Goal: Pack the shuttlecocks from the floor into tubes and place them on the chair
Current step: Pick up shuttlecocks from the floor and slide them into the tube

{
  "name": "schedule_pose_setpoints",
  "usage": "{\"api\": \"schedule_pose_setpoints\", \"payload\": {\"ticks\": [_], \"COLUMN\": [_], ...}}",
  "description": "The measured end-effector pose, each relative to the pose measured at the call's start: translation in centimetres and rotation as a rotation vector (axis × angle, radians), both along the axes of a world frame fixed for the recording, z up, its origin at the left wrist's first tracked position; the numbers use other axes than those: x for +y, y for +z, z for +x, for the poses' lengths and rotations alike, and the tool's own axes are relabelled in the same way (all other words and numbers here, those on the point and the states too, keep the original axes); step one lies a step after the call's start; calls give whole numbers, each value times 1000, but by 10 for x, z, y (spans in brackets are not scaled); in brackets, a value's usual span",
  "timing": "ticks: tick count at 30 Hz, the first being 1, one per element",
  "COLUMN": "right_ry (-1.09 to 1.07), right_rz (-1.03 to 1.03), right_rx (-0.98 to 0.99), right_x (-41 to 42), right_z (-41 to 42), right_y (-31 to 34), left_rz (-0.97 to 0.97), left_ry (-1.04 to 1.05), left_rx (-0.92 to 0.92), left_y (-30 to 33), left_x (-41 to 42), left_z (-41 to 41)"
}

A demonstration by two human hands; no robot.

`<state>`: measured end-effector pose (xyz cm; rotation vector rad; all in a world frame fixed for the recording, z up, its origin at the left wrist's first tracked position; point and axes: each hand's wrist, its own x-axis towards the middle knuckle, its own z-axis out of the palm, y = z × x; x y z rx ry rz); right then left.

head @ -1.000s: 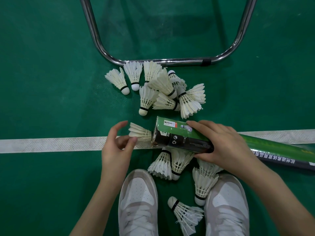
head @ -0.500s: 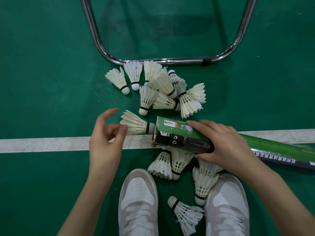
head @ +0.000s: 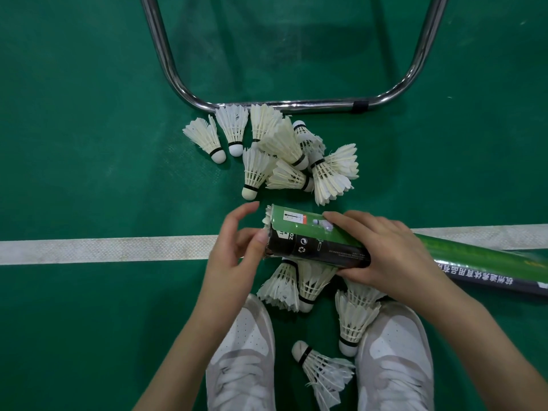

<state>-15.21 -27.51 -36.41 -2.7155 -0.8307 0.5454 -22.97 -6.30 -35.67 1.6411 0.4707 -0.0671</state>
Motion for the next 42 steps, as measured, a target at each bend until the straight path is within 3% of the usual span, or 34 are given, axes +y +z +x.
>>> {"api": "schedule_pose_setpoints", "payload": {"ticks": [4,12,25,34,42], "right_ry": [7,4,9,17,31], "right_rz": [6,7,17,36,36], "right_rx": [1,-14,-26,-25,-38], "right_x": [1,2,1,4,5], "right_z": [-1,-2,-3,-3,-3], "right_y": [1,-2,0,0,-3], "left_rz": [-16,130,-2,-112,-2], "left_ry": [-10,-69,-43,-152,-174], "left_rx": [20,25,51,43,37], "left_y": [-4,-8,-5,-6,-2], "left_x": [-3,-5,-1,-1,-6], "left_z": [1,8,12,11,10]}}
